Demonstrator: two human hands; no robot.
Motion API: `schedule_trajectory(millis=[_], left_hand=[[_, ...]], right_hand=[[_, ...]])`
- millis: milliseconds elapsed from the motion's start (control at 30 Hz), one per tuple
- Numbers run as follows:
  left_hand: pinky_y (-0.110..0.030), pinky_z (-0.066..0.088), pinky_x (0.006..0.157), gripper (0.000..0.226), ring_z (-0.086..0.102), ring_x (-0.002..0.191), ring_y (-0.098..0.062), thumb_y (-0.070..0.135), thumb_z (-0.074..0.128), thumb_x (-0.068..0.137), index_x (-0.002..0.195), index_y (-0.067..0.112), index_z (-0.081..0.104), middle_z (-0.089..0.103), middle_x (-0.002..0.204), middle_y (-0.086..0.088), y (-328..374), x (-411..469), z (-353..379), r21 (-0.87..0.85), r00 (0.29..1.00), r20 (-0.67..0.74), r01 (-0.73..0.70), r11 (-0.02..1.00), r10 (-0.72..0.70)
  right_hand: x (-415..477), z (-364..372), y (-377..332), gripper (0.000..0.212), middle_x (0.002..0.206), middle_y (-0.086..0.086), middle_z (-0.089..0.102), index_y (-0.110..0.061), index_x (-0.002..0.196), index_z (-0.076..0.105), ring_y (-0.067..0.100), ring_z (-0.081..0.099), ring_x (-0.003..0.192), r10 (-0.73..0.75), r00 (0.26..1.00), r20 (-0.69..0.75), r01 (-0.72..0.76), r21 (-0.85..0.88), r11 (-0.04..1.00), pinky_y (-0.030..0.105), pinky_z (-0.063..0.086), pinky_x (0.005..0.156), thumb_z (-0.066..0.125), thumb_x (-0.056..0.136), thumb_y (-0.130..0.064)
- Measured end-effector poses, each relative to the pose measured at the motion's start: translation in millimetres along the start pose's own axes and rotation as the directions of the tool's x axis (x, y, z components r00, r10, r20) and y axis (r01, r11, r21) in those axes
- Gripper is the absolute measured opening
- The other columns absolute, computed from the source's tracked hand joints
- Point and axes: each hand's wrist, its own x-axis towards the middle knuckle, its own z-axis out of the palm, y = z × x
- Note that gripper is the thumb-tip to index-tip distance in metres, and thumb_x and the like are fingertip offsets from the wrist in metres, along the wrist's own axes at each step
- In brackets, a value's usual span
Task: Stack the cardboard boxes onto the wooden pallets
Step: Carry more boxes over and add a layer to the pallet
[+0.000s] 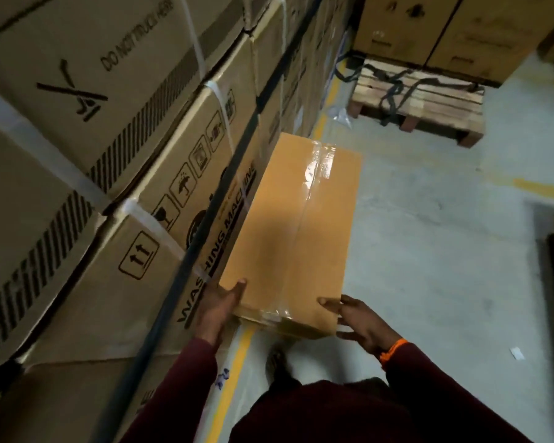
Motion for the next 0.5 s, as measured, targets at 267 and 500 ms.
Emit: schedule_trajectory(millis=[267,500], left_hand=[[-0.020,0.046,0.084,0.041,0.053,0.108,-0.012,0.041,0.071,0.092,0.123,0.020,0.055,0.054,0.120,0.004,103,-61,32,-0.160,0.917,-0.047,-0.397,0.904,0.395],[-0.035,0.051,0.096,0.041,0.059,0.112,-0.005,0.032,0.071,0.092,0.129,0.029,0.052,0.061,0.125,0.008,143,-105,67,-0.223,0.872,-0.032,-0.483,0.847,0.489]], right_hand=[[-59,-52,-39,0.035,0.124,-0.006,0.072,-0.036,0.129,0.065,0.022,0.063,0.119,-0.151,0.979,-0.134,0.191,0.380,0.905,0.062,0.052,0.098,0.066,0.095,-0.044],[-100,-79,-11,0.042,0.133,0.004,0.064,-0.023,0.132,0.066,0.029,0.064,0.119,-0.120,0.980,-0.158,0.192,0.613,0.766,0.065,0.054,0.092,0.070,0.093,-0.037]])
